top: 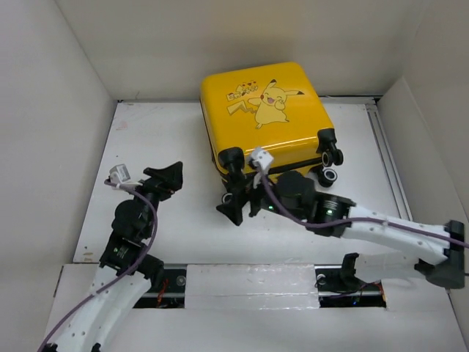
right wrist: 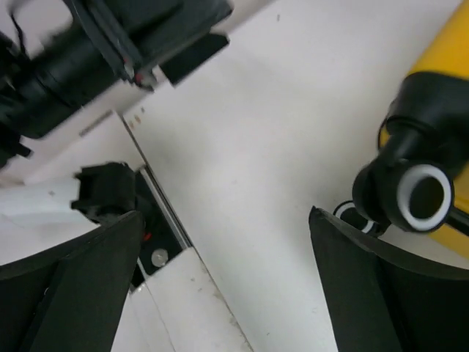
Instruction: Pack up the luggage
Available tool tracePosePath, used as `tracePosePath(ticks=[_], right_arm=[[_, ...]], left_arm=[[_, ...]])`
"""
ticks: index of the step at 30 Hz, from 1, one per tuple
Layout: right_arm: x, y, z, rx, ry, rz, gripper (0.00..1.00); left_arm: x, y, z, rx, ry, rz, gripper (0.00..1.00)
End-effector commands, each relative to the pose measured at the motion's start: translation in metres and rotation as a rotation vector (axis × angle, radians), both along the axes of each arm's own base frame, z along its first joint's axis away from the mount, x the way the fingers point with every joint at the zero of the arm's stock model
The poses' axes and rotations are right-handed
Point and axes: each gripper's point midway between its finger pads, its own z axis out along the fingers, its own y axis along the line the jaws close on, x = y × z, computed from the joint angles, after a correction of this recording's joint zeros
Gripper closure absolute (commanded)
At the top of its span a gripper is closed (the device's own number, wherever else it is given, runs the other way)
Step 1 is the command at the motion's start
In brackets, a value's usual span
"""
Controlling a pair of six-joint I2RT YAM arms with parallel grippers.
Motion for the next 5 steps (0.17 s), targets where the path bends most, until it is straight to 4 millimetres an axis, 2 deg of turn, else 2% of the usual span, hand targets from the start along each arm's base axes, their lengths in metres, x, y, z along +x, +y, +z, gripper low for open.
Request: tracePosePath(ticks=[1,2,3,4,5], right_arm=[[0.000,-0.038,0.034,0.115,-0.006,-0.112,0.00],[-0.001,-0.047,0.022,0.094,-0.001,-0.125,0.00],[-0.004,-0.060,0.030,0.130,0.001,-0.143,0.00],[-0.004,-0.069,0.016,0.115,0.017,-0.169,0.00],[-0.005,-0.075,0.011,0.107,0.017,-0.179,0.00]], left_arm=[[-0.015,-0.010,-0.006,-0.011,-0.012,-0.086,0.00],[-0.019,-0.011,-0.003,-0.019,-0.033,-0.097,0.00],[-0.020,-0.010,-0.001,-0.023,-0.042,-0.097,0.00],[-0.021,-0.012,-0.008,-0.024,-0.020,-0.108,0.00],[-0.023,-0.013,-0.009,-0.023,-0.018,-0.119,0.00]])
